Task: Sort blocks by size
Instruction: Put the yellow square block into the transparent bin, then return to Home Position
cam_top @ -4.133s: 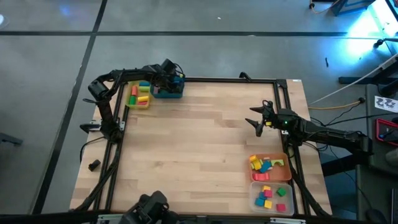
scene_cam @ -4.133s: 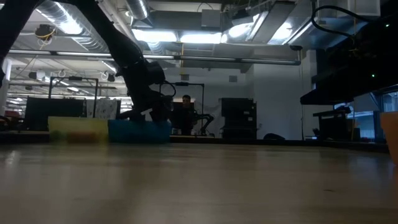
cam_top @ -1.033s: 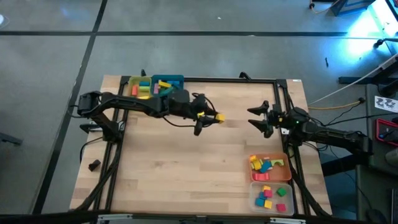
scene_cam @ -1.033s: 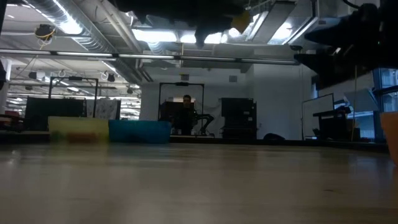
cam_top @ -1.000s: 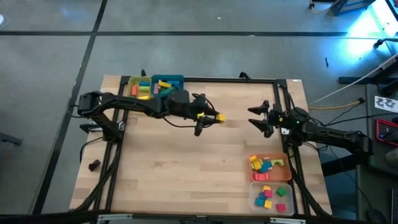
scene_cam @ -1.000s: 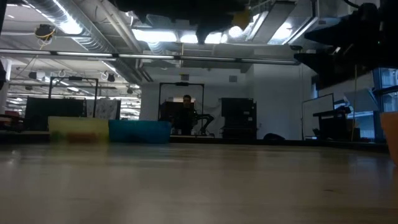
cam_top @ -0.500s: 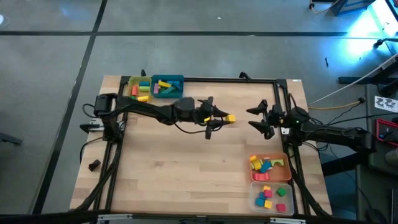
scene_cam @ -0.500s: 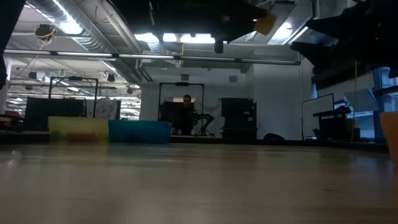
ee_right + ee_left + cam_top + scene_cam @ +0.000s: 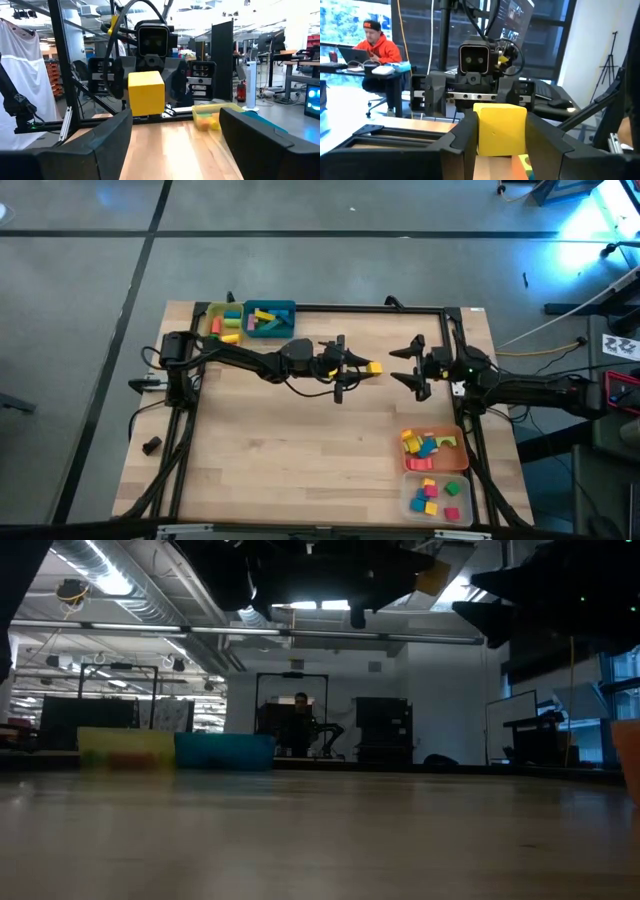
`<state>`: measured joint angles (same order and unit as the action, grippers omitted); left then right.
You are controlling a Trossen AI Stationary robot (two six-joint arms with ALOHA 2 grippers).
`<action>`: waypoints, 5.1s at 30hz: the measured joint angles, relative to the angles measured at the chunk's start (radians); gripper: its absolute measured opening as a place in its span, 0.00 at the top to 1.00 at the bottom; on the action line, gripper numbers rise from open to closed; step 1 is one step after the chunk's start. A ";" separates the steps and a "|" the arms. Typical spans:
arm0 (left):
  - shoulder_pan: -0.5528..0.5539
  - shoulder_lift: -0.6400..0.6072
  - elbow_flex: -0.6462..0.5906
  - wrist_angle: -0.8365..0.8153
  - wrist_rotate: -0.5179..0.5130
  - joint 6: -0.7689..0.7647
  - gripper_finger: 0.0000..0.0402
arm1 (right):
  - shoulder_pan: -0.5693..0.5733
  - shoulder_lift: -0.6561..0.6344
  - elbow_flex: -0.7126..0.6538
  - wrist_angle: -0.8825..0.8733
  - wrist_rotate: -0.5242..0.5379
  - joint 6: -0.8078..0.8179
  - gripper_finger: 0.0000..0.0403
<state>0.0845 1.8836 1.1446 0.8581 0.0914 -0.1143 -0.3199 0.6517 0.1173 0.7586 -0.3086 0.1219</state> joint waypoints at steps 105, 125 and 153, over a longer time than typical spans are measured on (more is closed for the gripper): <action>0.187 -0.860 -0.329 -1.118 -0.132 -0.183 0.48 | 0.086 0.209 0.224 -0.311 -0.918 0.712 0.64; 0.187 -1.125 -0.439 -1.190 -0.170 -0.265 0.48 | 0.804 0.209 0.224 -0.643 -0.471 1.029 0.58; 0.187 -1.513 -0.439 -1.299 -0.174 -0.110 0.48 | 0.873 0.073 0.224 -0.728 -0.131 0.974 0.57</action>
<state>0.2710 0.3701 0.7060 -0.4407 -0.0822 -0.2242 0.5532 0.7246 0.3412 0.0305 -0.4395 1.0954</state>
